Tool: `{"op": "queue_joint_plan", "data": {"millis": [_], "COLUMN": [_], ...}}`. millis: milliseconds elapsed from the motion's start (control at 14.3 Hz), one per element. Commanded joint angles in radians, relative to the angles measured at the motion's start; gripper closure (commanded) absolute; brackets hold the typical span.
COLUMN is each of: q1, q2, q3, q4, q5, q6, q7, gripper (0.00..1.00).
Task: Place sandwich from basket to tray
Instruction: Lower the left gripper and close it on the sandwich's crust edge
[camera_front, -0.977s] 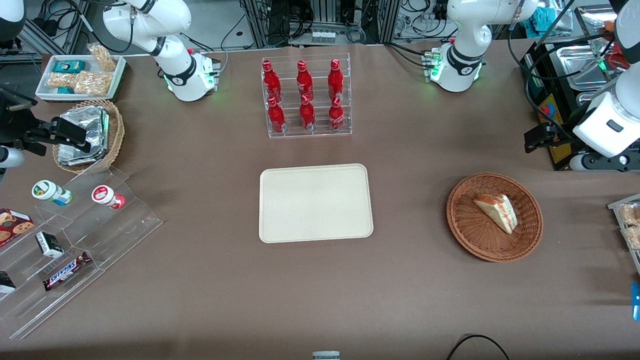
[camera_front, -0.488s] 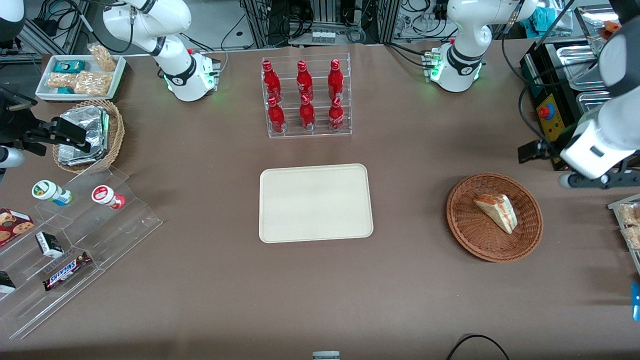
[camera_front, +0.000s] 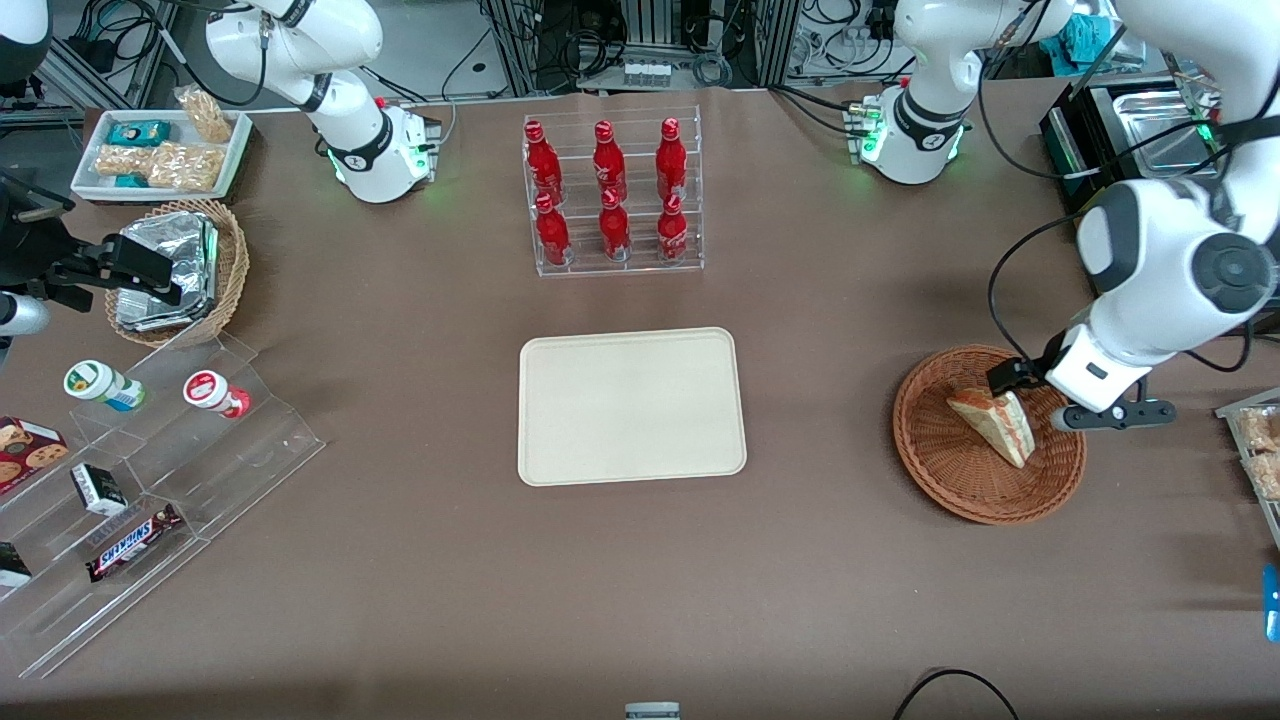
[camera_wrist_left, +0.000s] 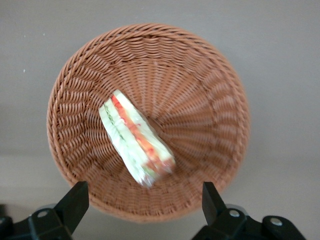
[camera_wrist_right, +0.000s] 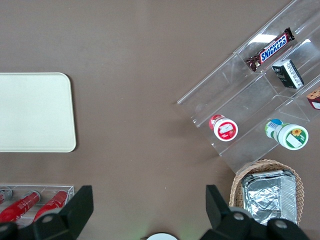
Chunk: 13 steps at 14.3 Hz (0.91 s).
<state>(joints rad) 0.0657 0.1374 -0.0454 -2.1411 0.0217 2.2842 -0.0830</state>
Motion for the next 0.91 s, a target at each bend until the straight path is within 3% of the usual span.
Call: {"op": "queue_joint_plan", "data": {"millis": [0,209,349,698,767,837], "q1": [0.013,0.009,0.005,0.003,0.003,0.002], "q2": [-0.007,0.033,0.057,0.145,0.152,0.154], "q3": [0.002,0.002,0.002,0.002,0.002,0.002], "q4": [-0.06,-0.049,-0.049,-0.036,-0.039,-0.043], "q5": [-0.008,-0.006,-0.005,-0.003,-0.002,0.001], "q6": [0.078,0.119,0.171,0.207,0.202,0.193], "q7": [-0.192,-0.549,-0.683,-0.77,-0.774,-0.775], "gripper": [0.0,0.0,0.0,0.03,0.22,0.55]}}
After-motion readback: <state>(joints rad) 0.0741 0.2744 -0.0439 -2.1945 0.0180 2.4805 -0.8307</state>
